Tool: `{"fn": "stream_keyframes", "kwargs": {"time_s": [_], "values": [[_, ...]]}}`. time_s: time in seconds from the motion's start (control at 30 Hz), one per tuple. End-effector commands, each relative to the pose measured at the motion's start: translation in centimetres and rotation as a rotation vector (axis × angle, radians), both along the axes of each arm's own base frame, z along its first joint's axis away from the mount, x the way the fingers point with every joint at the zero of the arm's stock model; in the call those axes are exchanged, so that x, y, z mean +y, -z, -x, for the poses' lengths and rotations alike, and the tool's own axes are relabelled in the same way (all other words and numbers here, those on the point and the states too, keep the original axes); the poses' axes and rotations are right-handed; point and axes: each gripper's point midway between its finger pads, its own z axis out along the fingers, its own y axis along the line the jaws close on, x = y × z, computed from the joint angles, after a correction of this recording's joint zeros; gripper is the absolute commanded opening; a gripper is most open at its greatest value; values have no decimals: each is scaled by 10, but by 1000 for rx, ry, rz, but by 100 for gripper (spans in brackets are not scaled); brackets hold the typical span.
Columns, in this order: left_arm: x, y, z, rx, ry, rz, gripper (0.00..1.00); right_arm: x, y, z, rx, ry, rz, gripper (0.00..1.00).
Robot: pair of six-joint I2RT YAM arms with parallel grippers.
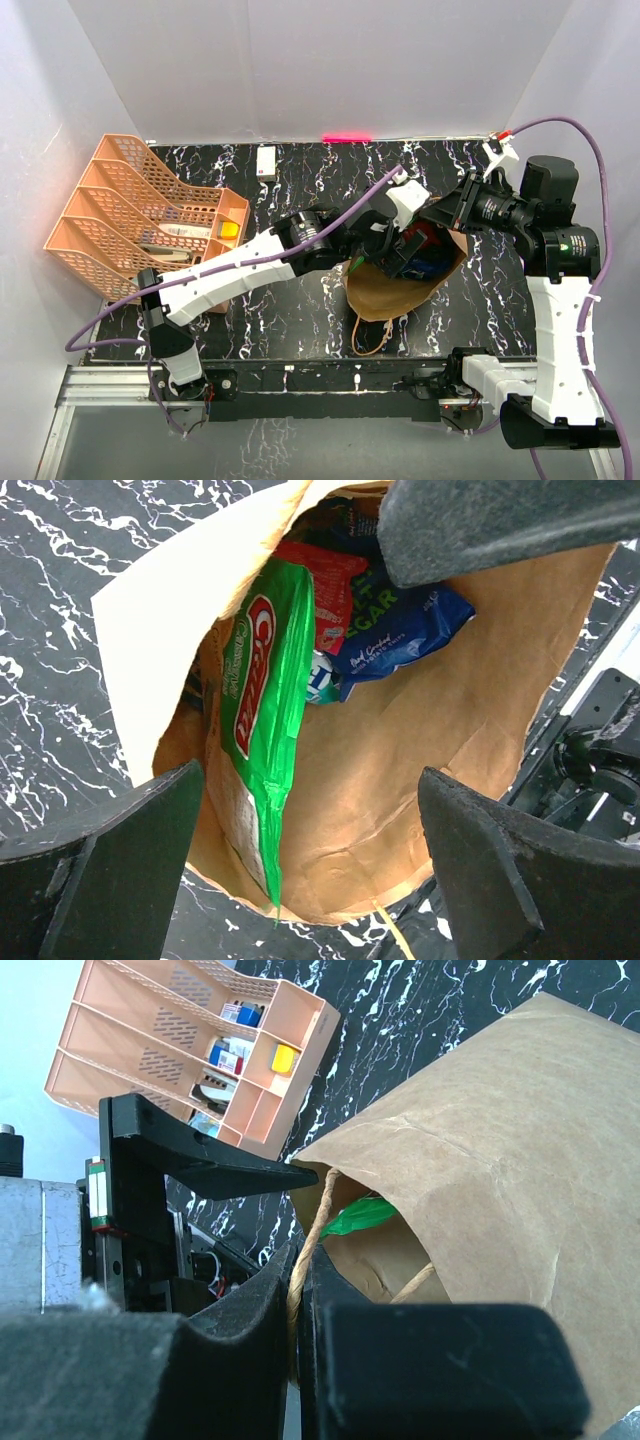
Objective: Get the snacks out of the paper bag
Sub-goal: Take out the snack from the paper bag.
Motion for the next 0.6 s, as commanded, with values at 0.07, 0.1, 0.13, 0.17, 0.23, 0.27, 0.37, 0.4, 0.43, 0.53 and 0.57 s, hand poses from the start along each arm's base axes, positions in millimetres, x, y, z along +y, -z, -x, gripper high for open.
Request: {"fn": "stream_keyframes", "kwargs": {"time_s": [0.07,0.1,0.13,0.17,0.23,0.27,0.37,0.4,0.43,0.53,0.57], "values": [[4,4,-19,-85,-37,-47,75,3,-24,4,-93,-11,-7,8],[3,5,-21,-97,-43,-52,73,2,-24,4,-95,-8,-5,8],[3,6,-24,-111,-49,-61,73,2,-23,4,-94,-4,-5,8],[2,6,-27,-126,-53,-67,71,2,-23,4,-94,-1,-5,8],[3,8,-33,-151,-65,-86,67,2,-23,5,-95,4,-9,8],[3,11,-34,-156,-66,-97,67,2,-23,5,-97,6,-9,8],[2,18,-37,-167,-71,-117,65,2,-26,6,-104,6,-12,8],[2,22,-38,-171,-71,-127,64,2,-28,6,-109,8,-13,8],[3,24,-40,-182,-77,-135,62,1,-30,6,-115,11,-14,8],[6,31,-46,-212,-96,-156,57,2,-35,7,-130,18,-26,8],[7,33,-47,-216,-100,-155,55,2,-36,8,-136,19,-31,8]]}}
